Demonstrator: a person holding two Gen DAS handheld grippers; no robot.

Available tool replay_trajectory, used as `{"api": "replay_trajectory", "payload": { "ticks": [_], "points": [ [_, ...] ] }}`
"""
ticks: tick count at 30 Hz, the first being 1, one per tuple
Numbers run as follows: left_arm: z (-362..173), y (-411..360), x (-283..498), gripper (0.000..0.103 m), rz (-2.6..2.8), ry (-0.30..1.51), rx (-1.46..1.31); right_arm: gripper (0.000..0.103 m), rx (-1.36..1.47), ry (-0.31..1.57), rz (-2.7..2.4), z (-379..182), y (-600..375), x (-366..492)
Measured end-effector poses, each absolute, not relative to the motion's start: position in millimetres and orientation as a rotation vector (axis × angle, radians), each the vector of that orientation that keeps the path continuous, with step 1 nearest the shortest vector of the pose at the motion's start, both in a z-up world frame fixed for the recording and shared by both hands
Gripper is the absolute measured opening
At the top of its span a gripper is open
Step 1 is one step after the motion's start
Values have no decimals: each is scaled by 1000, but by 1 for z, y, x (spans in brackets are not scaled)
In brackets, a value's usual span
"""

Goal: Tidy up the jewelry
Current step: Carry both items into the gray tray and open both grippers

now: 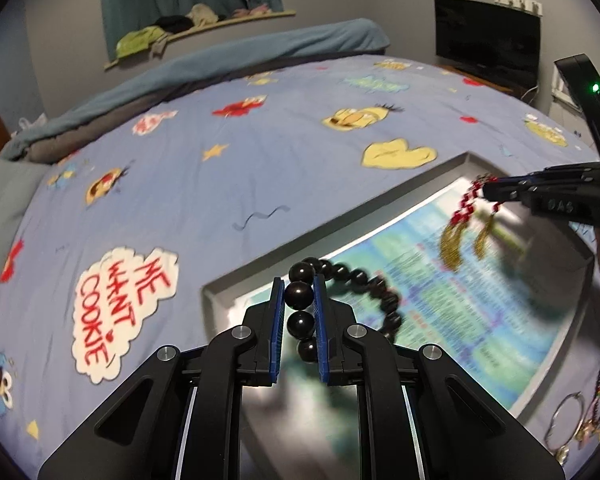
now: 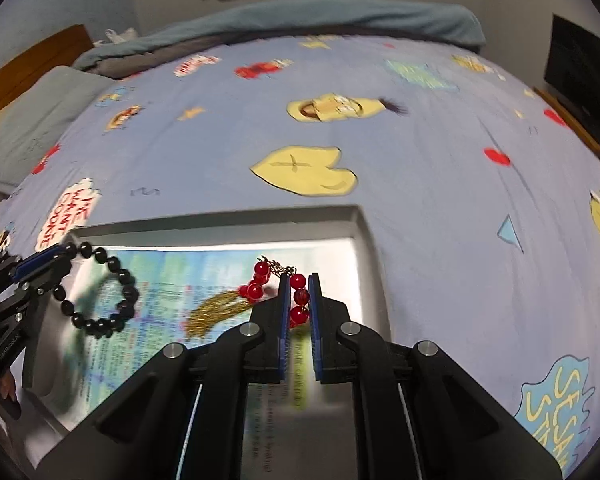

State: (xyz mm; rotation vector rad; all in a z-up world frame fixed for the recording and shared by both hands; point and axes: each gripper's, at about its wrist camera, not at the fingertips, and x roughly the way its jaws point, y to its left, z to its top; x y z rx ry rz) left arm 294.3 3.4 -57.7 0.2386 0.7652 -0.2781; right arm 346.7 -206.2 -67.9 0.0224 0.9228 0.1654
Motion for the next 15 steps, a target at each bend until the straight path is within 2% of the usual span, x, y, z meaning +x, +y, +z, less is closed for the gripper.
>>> {"api": "replay_trajectory", "payload": {
  "ticks": [11,15],
  "points": [
    [-66,26,300,15,-235,798,181,9,-34,916,128,-73,-204,349],
    [-62,28,297,22,-232,783,173,9,-11,908,122,-71,-209,349]
  ]
}}
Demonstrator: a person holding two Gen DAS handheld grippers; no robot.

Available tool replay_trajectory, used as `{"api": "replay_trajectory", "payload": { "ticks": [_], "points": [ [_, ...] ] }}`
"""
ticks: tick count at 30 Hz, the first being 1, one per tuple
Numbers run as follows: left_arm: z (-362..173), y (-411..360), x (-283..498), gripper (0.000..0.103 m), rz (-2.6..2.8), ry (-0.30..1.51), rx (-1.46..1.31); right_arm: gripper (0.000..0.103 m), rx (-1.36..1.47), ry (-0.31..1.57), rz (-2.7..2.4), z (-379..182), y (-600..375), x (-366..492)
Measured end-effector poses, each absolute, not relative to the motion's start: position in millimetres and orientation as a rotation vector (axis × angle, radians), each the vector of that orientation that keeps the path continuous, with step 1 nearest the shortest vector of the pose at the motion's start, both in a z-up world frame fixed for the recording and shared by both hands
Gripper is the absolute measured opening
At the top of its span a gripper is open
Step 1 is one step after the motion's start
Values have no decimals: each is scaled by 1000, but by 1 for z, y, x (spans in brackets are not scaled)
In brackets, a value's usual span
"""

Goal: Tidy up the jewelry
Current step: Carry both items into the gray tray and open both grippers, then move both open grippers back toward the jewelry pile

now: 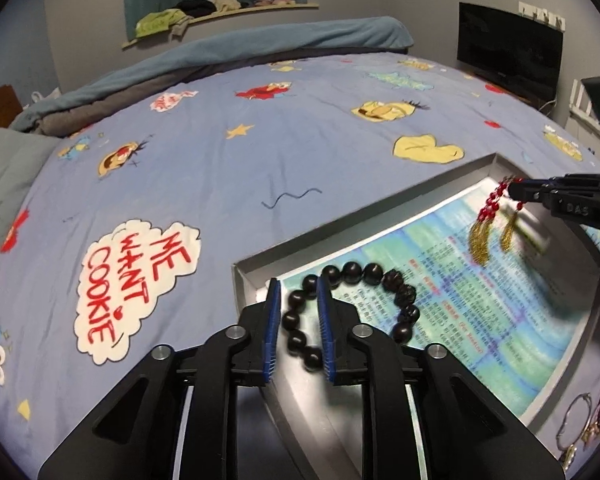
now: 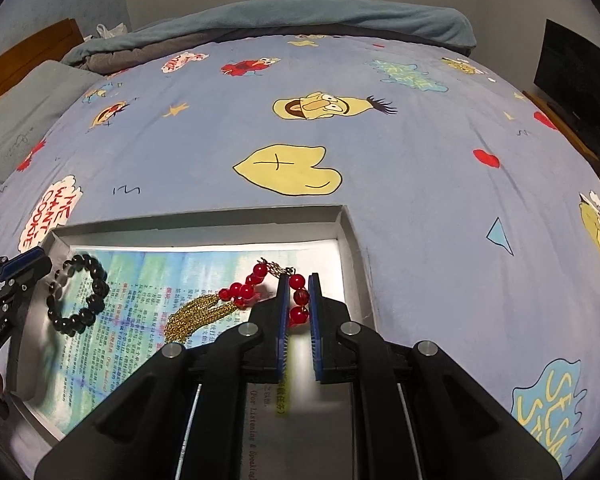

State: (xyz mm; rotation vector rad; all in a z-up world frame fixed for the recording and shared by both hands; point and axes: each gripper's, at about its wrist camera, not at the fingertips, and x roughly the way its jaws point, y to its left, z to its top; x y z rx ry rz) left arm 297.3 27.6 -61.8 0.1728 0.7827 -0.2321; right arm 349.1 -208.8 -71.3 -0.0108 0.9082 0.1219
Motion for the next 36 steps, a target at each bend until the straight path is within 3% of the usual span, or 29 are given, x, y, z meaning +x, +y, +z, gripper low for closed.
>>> {"api": "replay_trajectory", "payload": {
  "ticks": [3,9,10,13,15,19,36],
  "points": [
    [-55,27,292,46,-230,755,161,14,0,901,127,-69,-210,345],
    [-37,26,273,79,-213,696,137,51,1,819,152,-47,-210,319],
    [-33,27,268,79,-217,685,123,60,2,804,155,-43,-210,314],
    [-23,30,254,81,-206,672,111,76,8,764,156,-29,-215,295],
    [-18,30,244,92,-181,654,134,83,24,753,160,-22,-219,287],
    [-5,30,227,93,-159,641,143,96,49,721,166,-7,-229,267],
    [45,32,119,95,-162,616,125,97,27,630,189,34,-238,155]
  ]
}}
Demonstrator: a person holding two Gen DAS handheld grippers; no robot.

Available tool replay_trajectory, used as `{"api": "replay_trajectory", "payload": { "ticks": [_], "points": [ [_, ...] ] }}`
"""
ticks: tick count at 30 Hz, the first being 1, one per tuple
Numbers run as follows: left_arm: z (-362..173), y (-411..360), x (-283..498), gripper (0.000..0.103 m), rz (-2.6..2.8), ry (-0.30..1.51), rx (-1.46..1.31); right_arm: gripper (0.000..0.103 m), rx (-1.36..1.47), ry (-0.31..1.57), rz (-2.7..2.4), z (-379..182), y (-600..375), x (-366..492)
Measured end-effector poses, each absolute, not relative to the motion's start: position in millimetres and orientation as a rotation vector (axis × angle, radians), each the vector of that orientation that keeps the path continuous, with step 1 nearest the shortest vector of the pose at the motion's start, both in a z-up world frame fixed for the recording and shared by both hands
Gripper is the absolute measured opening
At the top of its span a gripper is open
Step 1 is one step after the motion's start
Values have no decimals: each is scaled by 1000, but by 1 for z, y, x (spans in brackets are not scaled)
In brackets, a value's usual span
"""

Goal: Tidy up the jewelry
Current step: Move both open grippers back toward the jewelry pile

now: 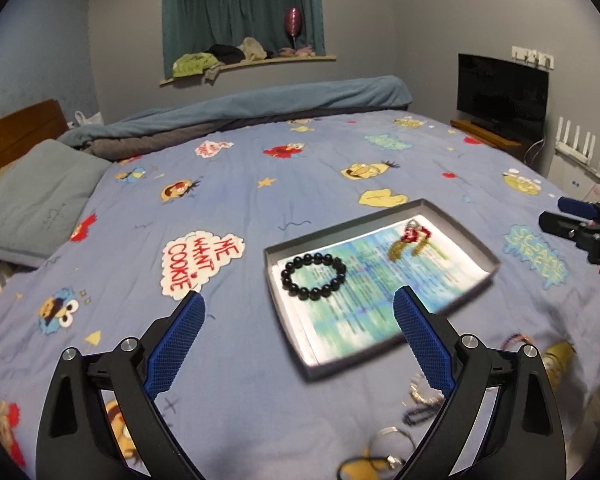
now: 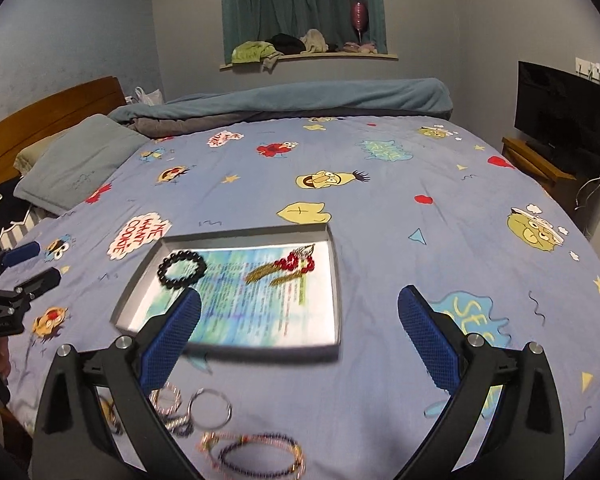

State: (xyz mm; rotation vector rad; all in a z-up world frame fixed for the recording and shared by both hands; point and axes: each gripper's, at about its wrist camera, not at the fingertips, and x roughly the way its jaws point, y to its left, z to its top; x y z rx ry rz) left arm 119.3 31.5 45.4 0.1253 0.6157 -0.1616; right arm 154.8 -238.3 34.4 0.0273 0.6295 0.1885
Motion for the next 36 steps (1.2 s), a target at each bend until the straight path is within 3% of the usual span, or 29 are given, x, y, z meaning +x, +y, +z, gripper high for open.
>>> {"api": "replay_trajectory", "payload": {
  "ticks": [13,36],
  "points": [
    [41,39,51,96,-147,576,108,97,-52,600,180,31,-236,90],
    [-18,42,20,96,-146,644,105,97,-112,622,206,-13,-217,41]
  ]
}}
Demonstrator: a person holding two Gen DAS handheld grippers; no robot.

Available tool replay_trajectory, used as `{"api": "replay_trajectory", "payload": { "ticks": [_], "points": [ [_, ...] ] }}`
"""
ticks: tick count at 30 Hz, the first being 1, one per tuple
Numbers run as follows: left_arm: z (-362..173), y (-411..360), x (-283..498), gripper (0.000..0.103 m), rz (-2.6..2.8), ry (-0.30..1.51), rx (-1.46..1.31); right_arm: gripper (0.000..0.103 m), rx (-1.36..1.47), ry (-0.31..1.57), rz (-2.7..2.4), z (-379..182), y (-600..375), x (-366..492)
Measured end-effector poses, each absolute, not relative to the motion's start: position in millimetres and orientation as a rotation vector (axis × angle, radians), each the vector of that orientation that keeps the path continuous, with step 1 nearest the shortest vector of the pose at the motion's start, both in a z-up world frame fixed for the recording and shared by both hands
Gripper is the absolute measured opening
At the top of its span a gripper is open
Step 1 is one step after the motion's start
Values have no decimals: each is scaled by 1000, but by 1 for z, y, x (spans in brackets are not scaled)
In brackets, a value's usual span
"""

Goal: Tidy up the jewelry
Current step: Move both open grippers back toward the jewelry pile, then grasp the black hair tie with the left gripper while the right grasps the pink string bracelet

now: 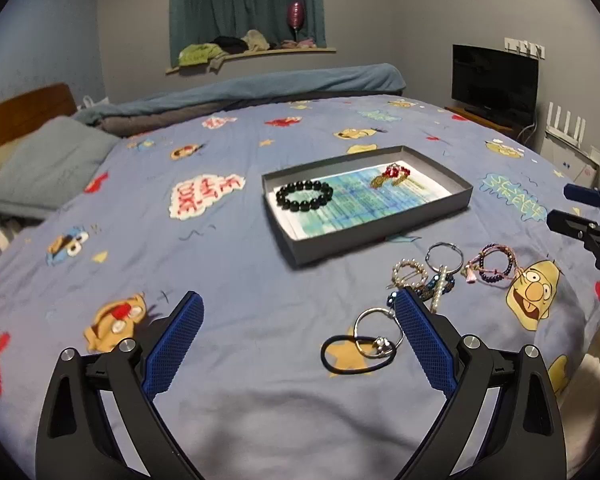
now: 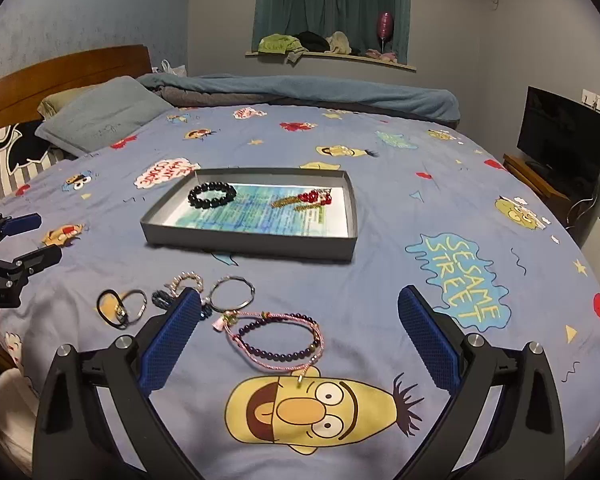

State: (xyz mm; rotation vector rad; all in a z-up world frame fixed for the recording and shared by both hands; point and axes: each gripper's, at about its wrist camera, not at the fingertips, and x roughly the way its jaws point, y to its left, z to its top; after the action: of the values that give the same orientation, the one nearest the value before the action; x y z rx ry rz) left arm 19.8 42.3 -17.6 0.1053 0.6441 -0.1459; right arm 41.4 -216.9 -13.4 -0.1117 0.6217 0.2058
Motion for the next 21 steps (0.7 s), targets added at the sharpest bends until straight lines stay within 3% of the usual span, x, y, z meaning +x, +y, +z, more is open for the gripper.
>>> {"api": "replay_trajectory", "payload": {
  "ticks": [21],
  "points": [
    [-87,29,32,92,-242,746,89,97,-118,748,178,-78,-230,50]
  ]
}}
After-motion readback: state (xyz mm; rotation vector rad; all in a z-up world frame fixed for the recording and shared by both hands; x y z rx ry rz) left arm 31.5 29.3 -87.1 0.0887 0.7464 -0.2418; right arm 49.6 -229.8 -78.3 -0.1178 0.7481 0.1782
